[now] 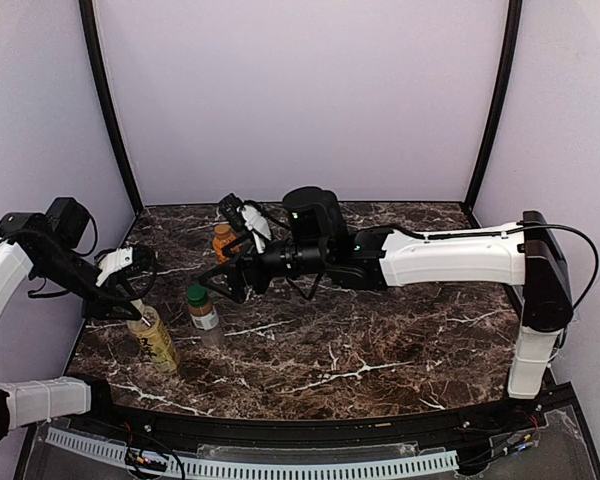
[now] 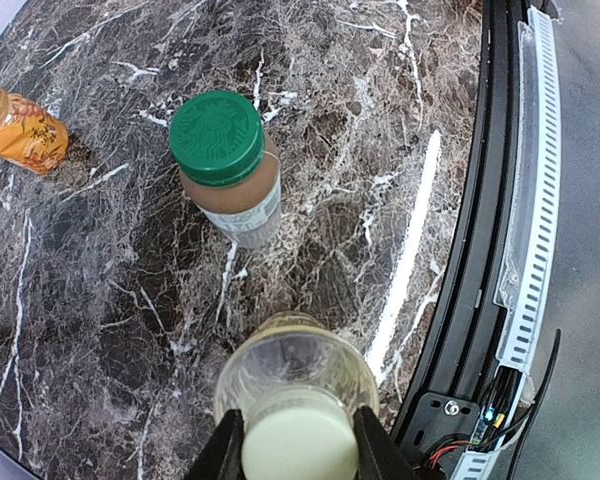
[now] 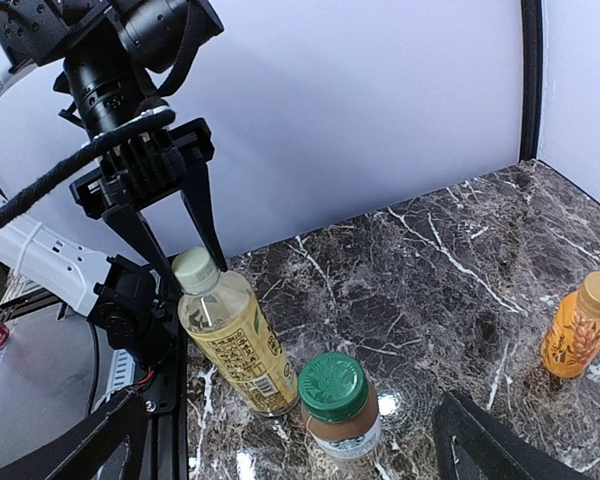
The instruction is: Unscrew the bottle caps
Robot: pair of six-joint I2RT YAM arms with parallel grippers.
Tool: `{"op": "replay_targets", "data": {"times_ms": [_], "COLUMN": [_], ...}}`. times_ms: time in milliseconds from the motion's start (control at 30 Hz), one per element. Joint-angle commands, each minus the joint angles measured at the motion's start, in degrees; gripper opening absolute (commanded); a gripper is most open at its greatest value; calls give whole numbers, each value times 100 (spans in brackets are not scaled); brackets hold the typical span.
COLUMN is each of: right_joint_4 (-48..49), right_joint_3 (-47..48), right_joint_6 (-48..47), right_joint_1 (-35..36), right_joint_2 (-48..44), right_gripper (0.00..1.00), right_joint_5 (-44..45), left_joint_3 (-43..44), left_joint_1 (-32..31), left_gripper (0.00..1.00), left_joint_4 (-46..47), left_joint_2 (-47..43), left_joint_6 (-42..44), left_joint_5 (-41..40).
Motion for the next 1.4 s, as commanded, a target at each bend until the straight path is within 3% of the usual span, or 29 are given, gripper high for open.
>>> {"op": "replay_targets", "data": {"times_ms": [0, 233, 433, 700, 1000, 1167, 1367], "right_joint_4": [207, 290, 292, 397, 475, 206, 129], "right_joint_3": [241, 835, 1680, 2321, 2607, 2843, 2883], "right_joint_6": [-48, -1414, -1557, -2087, -2406, -2567, -2586], "right_joint_1": [101, 671, 740, 742, 739, 738, 747], "right_joint_2": [119, 510, 1134, 1620, 1711, 1838, 1815], "right_gripper": [99, 99, 98, 99, 99, 98, 78], "right_joint_5": [-283, -62, 616, 1289, 1547, 1654, 1427], "left_joint_3": [578, 1868, 2599, 2748, 2927, 2886, 2881], "left_joint_1": [-16, -18, -17, -20, -19, -20, -20], "left_gripper": [1, 1, 1, 1, 1, 1, 1], "left_joint_4": [-1108, -1335, -1362, -1011, -863, -859, -878], "left_joint_2": [133, 189, 102, 28, 148, 306, 329], "left_joint_6": [-236, -456, -435, -491, -573, -597, -588], "left_joint_5": [201, 1216, 983, 252, 1466, 1614, 1736]}}
